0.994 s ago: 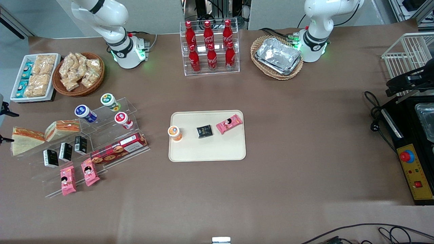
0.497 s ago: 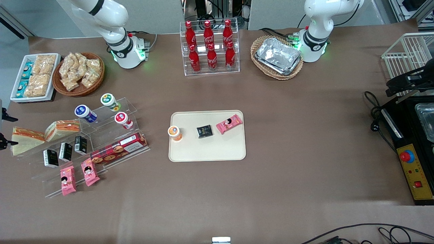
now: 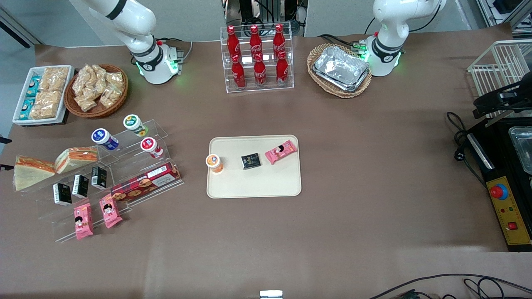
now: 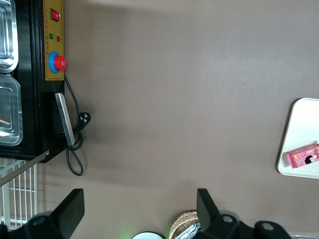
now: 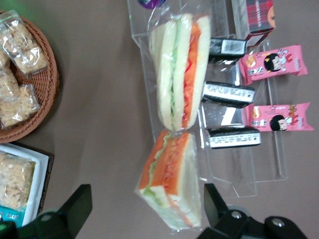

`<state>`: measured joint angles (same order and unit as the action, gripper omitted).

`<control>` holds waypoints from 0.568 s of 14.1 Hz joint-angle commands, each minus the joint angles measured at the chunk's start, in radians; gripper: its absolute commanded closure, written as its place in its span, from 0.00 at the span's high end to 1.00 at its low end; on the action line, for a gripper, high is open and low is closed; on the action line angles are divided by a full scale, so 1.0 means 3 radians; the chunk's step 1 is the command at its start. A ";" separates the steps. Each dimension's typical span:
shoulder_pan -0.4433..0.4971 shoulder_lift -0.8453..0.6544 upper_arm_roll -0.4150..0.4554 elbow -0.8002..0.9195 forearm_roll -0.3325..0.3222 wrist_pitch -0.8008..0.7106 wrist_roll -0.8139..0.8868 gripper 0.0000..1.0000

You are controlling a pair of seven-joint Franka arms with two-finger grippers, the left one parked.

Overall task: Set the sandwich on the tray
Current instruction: 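Close the right gripper on a wrapped orange-filled triangular sandwich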

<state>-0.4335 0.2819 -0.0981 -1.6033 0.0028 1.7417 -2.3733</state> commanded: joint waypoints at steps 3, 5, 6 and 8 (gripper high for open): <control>-0.0094 0.0011 0.0025 -0.0224 0.0119 0.0325 -0.0147 1.00; -0.0099 0.0052 0.0025 -0.0224 0.0124 0.0391 -0.0147 1.00; -0.0094 0.0062 0.0025 -0.0224 0.0124 0.0427 -0.0147 1.00; -0.0094 0.0088 0.0025 -0.0224 0.0124 0.0494 -0.0147 1.00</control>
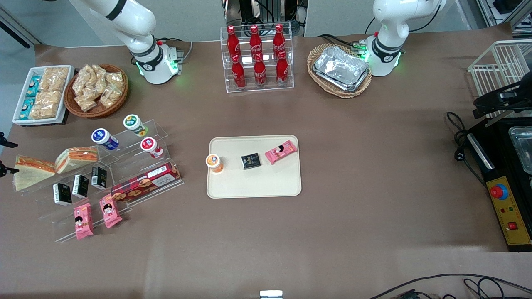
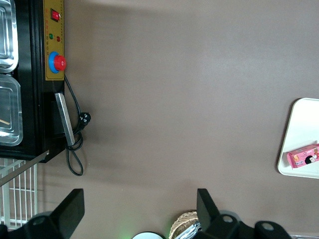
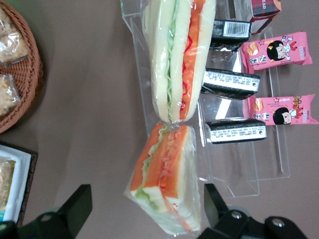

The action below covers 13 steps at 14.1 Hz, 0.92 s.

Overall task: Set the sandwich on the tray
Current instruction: 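Close the right gripper on a wrapped orange-filled triangular sandwich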

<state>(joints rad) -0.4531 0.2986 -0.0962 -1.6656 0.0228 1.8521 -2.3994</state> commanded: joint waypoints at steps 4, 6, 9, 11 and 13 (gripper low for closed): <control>-0.0034 0.0124 0.0019 -0.0021 0.0072 0.0289 -0.0066 1.00; -0.0029 0.0180 0.0019 -0.0021 0.0103 0.0315 -0.0071 1.00; -0.0024 0.0211 0.0019 -0.0138 0.0159 0.0473 -0.0066 0.96; -0.0024 0.0211 0.0019 -0.0210 0.0175 0.0565 -0.0066 0.73; -0.0019 0.0201 0.0019 -0.0211 0.0190 0.0566 -0.0050 0.23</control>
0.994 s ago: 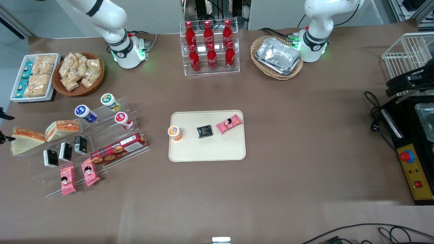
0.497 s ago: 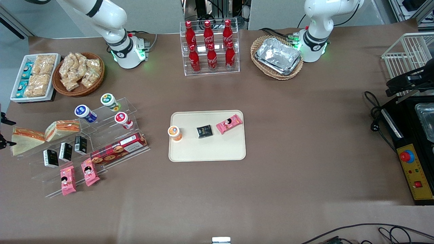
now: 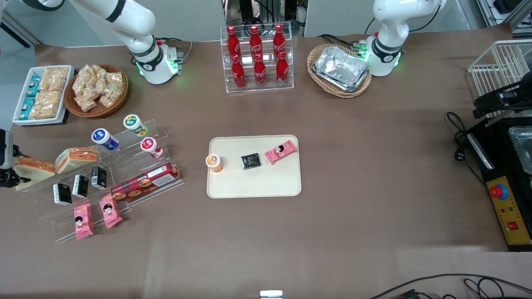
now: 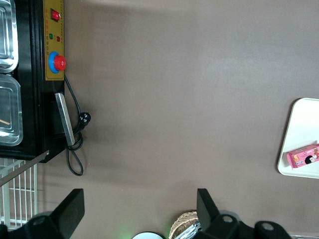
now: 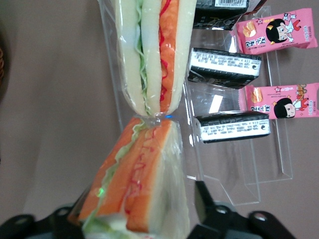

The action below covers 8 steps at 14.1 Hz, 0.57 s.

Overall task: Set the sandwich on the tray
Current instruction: 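Close the right gripper on a wrapped orange-filled triangular sandwich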

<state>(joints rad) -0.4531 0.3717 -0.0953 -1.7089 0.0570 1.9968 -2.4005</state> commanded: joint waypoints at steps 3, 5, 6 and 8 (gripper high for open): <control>-0.0024 -0.0047 0.0016 -0.0061 0.0106 0.0084 -0.0016 0.00; -0.0024 -0.0053 0.0016 -0.0051 0.0142 0.0073 -0.0011 0.00; -0.0024 -0.0063 0.0016 -0.0031 0.0142 0.0043 -0.0001 0.00; -0.0019 -0.0164 0.0016 -0.0015 0.0137 -0.0024 0.0111 0.00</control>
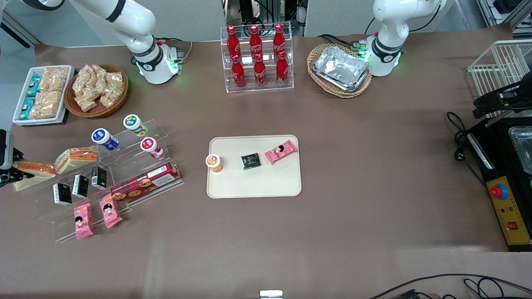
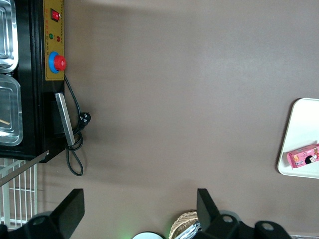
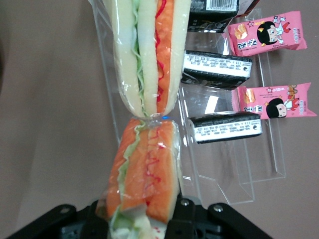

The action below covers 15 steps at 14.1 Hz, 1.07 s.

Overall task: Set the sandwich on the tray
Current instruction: 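Close the right gripper on a wrapped orange-filled triangular sandwich, then lift the sandwich off the rack with the right gripper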

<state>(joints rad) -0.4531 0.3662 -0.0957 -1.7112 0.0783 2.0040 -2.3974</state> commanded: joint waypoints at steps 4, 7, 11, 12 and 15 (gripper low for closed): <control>0.0022 -0.0428 0.0043 0.0109 0.0036 -0.0451 0.0453 0.00; 0.0241 -0.0535 0.0068 0.0329 0.0020 -0.0834 0.0831 0.00; 0.0620 -0.0546 0.0073 0.0555 0.0025 -0.1193 0.1608 0.00; 0.0762 -0.0551 0.0073 0.0560 0.0025 -0.1219 0.1828 0.00; 0.1131 -0.0577 0.0073 0.0560 0.0041 -0.1260 0.2477 0.00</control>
<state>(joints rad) -0.1980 0.1888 -0.0658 -1.5703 0.0800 1.6639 -1.8098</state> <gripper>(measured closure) 0.793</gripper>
